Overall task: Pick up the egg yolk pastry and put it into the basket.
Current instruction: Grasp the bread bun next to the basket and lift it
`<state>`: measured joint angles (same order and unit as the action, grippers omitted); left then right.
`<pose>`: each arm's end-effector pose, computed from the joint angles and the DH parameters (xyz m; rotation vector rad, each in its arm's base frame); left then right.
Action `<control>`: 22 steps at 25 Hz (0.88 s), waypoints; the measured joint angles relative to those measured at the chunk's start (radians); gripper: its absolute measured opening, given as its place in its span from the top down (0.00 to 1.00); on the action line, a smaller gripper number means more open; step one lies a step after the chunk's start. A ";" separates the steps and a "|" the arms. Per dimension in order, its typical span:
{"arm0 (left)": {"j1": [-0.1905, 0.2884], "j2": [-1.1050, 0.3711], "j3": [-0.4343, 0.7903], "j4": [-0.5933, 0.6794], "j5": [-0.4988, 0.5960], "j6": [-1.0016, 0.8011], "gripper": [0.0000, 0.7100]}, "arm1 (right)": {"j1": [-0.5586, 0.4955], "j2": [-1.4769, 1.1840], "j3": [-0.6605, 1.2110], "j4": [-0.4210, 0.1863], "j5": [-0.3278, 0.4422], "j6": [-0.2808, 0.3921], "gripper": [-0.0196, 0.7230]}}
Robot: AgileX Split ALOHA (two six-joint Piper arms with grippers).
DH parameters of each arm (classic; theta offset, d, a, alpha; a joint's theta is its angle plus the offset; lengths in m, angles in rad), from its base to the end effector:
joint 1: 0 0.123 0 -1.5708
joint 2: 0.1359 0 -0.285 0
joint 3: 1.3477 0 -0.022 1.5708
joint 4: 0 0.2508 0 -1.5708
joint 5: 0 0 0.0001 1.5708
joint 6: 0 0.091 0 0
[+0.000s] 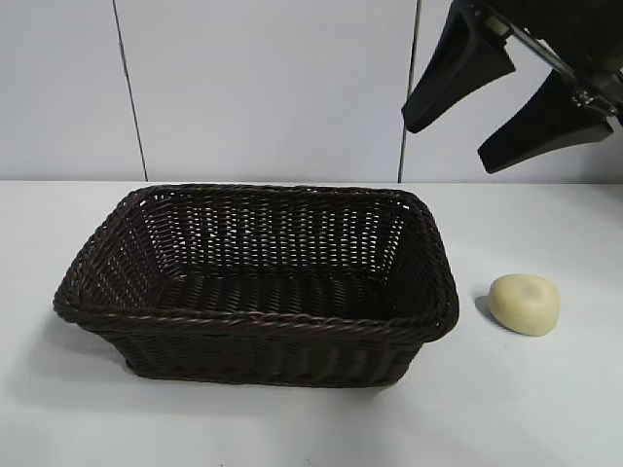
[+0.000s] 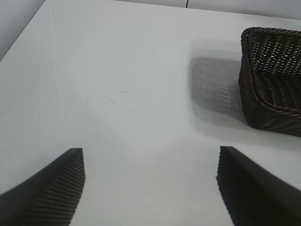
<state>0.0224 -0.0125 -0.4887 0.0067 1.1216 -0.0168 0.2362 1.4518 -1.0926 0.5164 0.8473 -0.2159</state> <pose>-0.0081 0.0004 0.2692 -0.0418 2.1036 0.0115 0.2783 0.1016 0.2884 -0.2563 2.6236 0.6285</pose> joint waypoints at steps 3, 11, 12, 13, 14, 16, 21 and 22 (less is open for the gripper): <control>0.000 0.000 0.000 0.000 0.000 0.000 0.20 | -0.016 0.030 -0.046 -0.089 0.044 0.044 0.25; 0.000 0.000 0.000 0.000 0.000 0.000 0.20 | -0.225 0.085 -0.069 -0.121 0.077 0.038 0.25; 0.000 0.000 0.000 0.000 0.000 0.000 0.20 | -0.250 0.092 -0.069 -0.121 0.077 0.035 0.25; 0.000 0.000 0.000 0.000 0.000 0.000 0.20 | -0.268 0.097 -0.070 -0.121 0.077 0.033 0.25; 0.000 0.000 0.000 0.000 0.000 0.000 0.20 | -0.283 0.102 -0.070 -0.122 0.076 0.032 0.25; 0.000 0.000 0.000 0.000 0.000 0.000 0.20 | -0.294 0.115 -0.070 -0.123 0.070 0.032 0.25; 0.000 0.000 0.000 0.000 0.000 0.000 0.20 | -0.294 0.186 -0.070 -0.116 0.048 0.032 0.25; 0.000 0.000 0.000 0.000 0.000 0.000 0.20 | -0.294 0.208 -0.070 -0.112 0.037 0.032 0.25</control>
<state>0.0224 -0.0125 -0.4887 0.0067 1.1216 -0.0168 -0.0574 1.6594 -1.1626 0.4040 0.8841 -0.1837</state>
